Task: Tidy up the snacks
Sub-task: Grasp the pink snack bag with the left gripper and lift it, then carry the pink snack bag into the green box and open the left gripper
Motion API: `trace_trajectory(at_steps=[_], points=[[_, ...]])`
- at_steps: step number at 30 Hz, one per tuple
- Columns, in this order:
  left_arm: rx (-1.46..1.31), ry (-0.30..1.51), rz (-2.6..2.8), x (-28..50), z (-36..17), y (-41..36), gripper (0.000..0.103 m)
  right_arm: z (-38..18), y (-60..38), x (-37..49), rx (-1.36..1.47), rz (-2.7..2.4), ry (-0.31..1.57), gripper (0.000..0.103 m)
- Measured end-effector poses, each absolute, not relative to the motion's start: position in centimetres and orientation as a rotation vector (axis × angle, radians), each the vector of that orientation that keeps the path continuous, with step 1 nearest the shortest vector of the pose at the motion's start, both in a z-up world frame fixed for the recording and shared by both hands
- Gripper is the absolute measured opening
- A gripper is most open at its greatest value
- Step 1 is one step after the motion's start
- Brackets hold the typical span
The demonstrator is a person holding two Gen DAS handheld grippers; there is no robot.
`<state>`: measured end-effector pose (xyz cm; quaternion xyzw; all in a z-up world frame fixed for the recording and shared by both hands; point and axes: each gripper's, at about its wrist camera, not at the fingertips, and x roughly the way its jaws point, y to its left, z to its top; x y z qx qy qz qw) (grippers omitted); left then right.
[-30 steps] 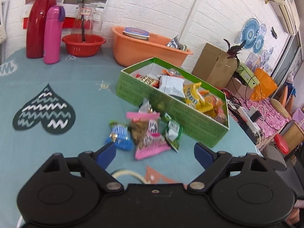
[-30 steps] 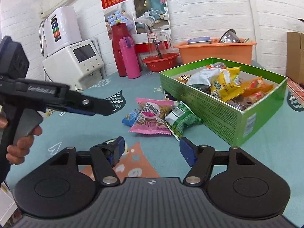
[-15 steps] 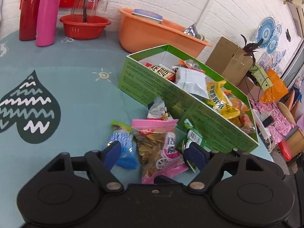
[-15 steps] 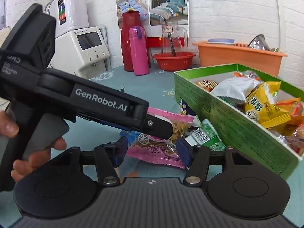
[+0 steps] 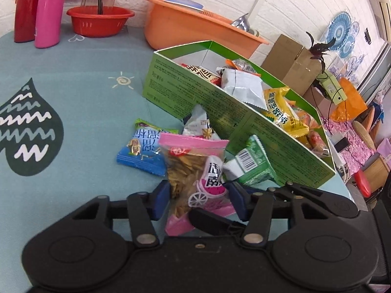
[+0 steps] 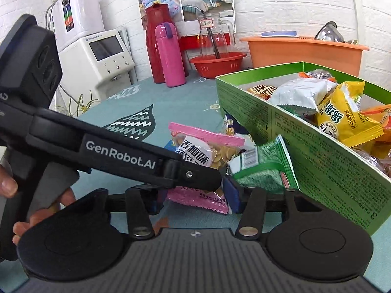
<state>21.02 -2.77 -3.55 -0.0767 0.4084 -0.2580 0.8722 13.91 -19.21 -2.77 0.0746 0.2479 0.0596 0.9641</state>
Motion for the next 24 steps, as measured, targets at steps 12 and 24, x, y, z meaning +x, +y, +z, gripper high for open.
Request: trace_trajectory(at_steps=[12, 24], points=[[-0.094, 0.700, -0.608, 17.7, 2.8, -4.6, 0.081, 1.2, -19.4, 9.2, 0.132, 0.088, 0.361, 0.045], [-0.025, 0.631, -0.737, 20.5, 6.7, -12.7, 0.081, 4.4, -24.9, 7.7, 0.131, -0.068, 0.231, 0.044]])
